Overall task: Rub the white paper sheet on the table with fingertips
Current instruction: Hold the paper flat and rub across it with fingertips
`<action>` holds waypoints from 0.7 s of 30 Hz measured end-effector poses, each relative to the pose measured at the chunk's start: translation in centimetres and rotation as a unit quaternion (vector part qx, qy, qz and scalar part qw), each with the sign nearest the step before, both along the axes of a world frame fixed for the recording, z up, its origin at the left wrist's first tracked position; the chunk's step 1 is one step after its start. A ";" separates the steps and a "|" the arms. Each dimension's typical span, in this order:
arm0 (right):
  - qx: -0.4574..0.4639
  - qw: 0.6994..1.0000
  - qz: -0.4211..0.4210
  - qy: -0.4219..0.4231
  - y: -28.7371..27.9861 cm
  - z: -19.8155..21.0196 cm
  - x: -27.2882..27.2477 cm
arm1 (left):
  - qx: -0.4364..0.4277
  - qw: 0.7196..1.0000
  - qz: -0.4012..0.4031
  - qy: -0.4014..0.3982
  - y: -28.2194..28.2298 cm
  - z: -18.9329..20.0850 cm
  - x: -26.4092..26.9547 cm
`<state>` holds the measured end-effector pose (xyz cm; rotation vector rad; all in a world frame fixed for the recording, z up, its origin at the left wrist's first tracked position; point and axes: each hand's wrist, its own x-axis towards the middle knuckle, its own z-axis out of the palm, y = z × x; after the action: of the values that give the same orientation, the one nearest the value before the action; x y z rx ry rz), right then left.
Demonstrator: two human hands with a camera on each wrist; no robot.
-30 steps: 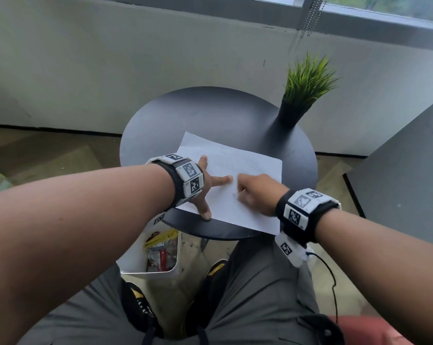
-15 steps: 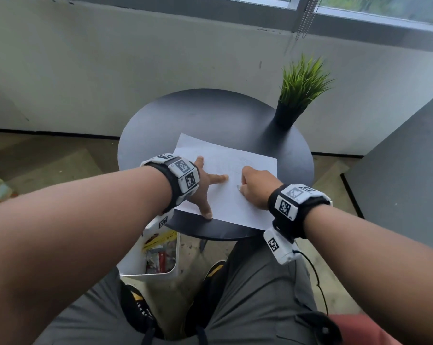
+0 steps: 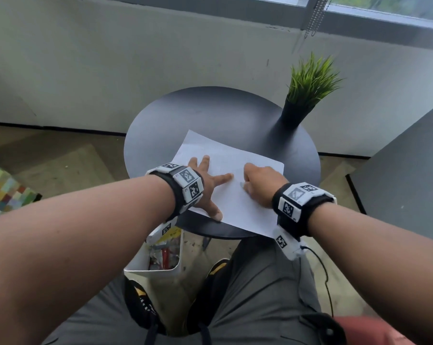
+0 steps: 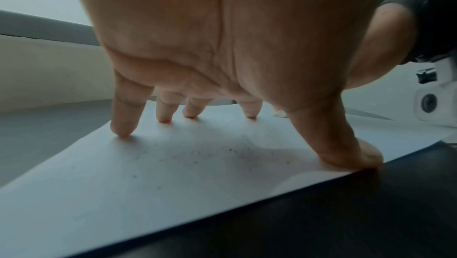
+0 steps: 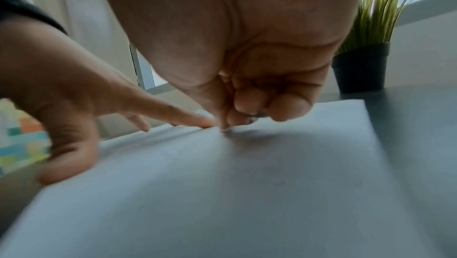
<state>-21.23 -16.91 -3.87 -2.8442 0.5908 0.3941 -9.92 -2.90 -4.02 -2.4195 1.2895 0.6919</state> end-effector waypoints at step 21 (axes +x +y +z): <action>-0.019 1.000 0.012 0.006 0.2 -0.2 -0.9 | 0.035 0.999 -0.028 0.005 -0.8 0.9 -0.2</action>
<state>-22.15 -16.73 -4.05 -2.8898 0.5725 0.4093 -10.11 -3.72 -3.15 -2.3183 1.3085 0.7222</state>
